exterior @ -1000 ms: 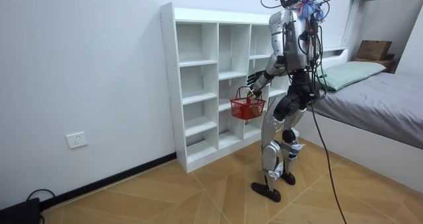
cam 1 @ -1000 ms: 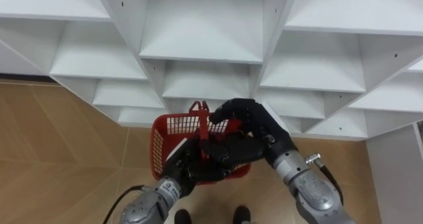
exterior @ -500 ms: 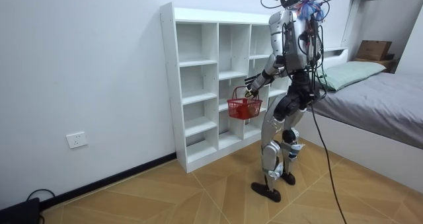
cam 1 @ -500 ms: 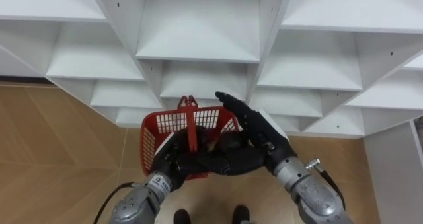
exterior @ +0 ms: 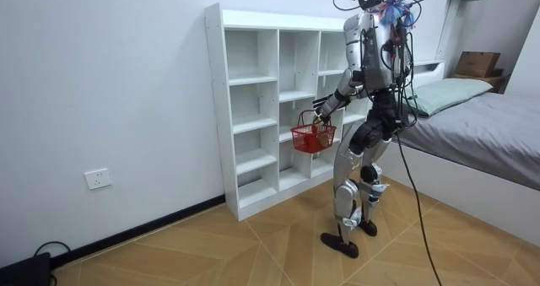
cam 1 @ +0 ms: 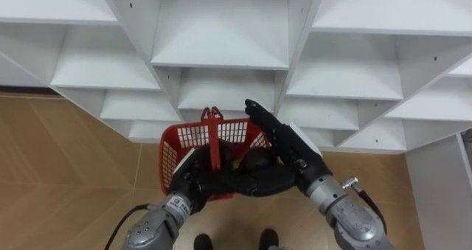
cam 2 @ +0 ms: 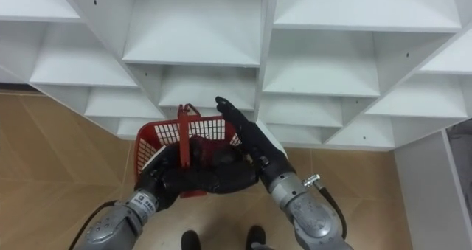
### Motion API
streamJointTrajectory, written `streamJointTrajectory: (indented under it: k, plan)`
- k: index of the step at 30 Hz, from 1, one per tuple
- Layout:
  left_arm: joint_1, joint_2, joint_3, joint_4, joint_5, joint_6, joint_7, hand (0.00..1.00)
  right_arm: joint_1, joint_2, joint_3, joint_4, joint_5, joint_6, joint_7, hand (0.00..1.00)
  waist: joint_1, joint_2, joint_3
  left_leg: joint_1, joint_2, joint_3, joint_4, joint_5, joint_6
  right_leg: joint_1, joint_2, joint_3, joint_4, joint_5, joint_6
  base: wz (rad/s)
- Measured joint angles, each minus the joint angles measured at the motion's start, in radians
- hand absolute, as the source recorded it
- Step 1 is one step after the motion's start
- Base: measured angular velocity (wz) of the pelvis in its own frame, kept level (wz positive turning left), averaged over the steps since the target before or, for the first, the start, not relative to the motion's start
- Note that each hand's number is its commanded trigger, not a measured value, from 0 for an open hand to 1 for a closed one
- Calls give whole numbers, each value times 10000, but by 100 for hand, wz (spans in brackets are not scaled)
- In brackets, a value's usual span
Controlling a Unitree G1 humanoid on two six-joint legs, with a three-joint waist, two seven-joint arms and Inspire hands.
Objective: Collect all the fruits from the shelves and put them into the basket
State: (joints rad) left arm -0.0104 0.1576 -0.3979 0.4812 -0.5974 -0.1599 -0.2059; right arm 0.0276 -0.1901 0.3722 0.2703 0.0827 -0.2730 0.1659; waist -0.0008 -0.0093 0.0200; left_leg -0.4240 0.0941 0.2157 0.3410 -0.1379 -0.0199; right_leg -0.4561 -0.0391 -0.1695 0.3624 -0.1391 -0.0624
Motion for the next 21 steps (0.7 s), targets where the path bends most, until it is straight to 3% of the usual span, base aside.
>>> streamJointTrajectory:
  k: [11,21]
  plan:
    - [0,-10,30,1,122,0,0,100,24,4,-3,4,-12,-8,-20,0,73,12,-7,18,20,29,-18,0,-1,0,22,27,-30,31,-16,0]
    - [26,12,342,5,1725,2,4,100,-16,-33,-6,263,-196,35,-13,0,303,18,-5,157,-11,43,-153,0,-3,11,1,55,-20,62,-30,-3]
